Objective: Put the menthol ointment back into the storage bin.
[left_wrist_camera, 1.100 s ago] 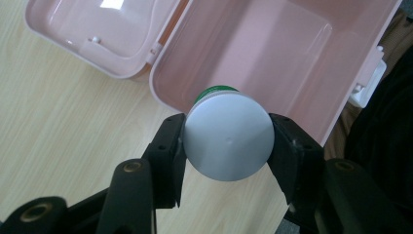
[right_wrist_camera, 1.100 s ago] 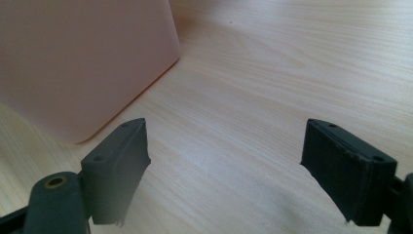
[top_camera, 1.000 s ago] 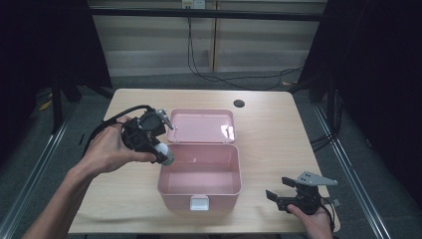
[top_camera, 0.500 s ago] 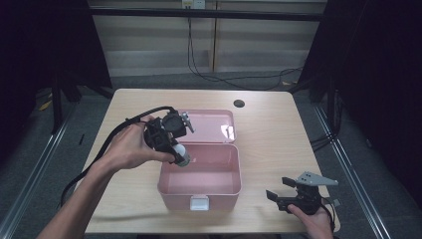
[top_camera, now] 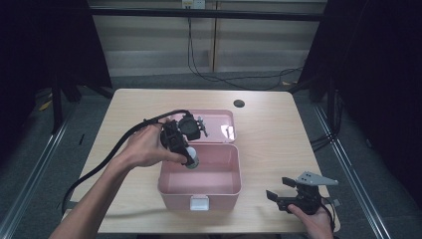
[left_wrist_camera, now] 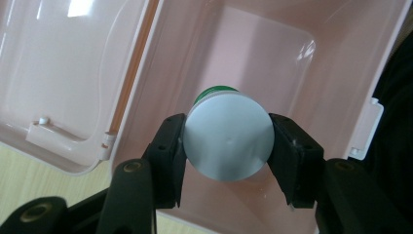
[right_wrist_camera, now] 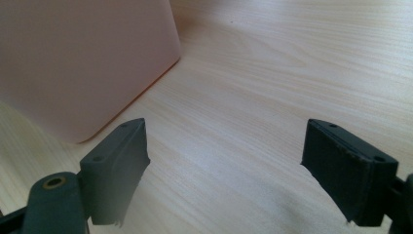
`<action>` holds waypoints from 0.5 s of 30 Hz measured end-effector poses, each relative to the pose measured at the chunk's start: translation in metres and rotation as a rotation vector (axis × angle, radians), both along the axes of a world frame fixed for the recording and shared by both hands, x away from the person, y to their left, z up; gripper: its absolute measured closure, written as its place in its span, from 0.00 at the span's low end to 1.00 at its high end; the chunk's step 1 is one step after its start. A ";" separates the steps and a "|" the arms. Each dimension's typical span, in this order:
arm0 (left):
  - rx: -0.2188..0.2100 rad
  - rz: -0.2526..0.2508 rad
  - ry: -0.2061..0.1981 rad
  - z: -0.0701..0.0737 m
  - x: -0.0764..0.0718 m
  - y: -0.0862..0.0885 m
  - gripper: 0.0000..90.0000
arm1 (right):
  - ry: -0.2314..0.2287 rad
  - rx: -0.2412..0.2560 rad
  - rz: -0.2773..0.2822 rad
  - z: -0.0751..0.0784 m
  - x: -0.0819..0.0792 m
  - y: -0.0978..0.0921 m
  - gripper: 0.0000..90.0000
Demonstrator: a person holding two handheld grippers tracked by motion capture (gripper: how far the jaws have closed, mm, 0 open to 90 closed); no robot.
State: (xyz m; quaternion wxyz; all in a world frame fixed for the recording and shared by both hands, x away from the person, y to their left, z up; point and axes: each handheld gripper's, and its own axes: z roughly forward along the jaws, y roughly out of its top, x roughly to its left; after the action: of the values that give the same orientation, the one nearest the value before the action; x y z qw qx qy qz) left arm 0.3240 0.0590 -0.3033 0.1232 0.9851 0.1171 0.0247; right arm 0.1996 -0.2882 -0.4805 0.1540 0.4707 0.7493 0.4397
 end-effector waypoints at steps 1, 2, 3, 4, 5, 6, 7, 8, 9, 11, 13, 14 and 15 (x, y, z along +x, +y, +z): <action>-0.006 0.000 0.002 -0.002 0.000 -0.002 0.57 | 0.000 0.000 0.000 0.000 0.000 0.000 0.18; -0.006 0.000 0.002 -0.002 0.000 -0.002 0.57 | 0.000 0.000 -0.001 0.000 0.000 0.000 0.18; -0.004 -0.004 0.008 -0.004 0.000 -0.005 0.57 | 0.000 0.000 -0.001 0.000 0.000 0.000 0.18; 0.006 -0.011 0.008 -0.005 0.001 -0.006 0.57 | 0.000 0.000 -0.001 0.000 0.000 0.000 0.18; 0.004 -0.010 0.008 -0.007 0.001 -0.006 0.57 | 0.001 0.000 0.000 0.000 0.000 0.000 0.18; 0.004 -0.010 0.008 -0.007 0.001 -0.006 0.57 | 0.001 0.001 -0.001 0.000 0.000 0.000 0.18; 0.008 -0.012 0.007 -0.009 0.001 -0.008 0.57 | 0.000 0.001 0.000 0.000 0.000 0.000 0.18; 0.008 -0.012 0.007 -0.009 0.001 -0.008 0.57 | 0.000 0.001 0.000 0.000 0.000 0.000 0.18; 0.002 -0.021 0.009 -0.010 0.002 -0.009 0.57 | 0.001 0.001 0.000 0.000 0.000 0.000 0.18; 0.005 -0.031 0.011 -0.011 0.002 -0.011 0.57 | 0.000 0.001 0.000 0.000 0.000 0.000 0.18; 0.006 -0.032 0.014 -0.013 0.003 -0.012 0.57 | 0.000 0.000 0.001 0.000 0.000 0.000 0.18; 0.006 -0.032 0.014 -0.013 0.003 -0.012 0.57 | 0.001 0.000 0.001 0.000 0.000 0.000 0.18; 0.015 -0.038 0.010 -0.015 0.004 -0.014 0.57 | 0.001 0.001 0.000 0.000 0.000 0.000 0.18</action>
State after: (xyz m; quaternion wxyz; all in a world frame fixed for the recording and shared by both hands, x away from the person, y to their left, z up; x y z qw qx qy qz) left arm 0.3284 0.0451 -0.3178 0.1157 0.9882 0.0987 0.0181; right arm 0.1995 -0.2881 -0.4803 0.1533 0.4708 0.7492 0.4400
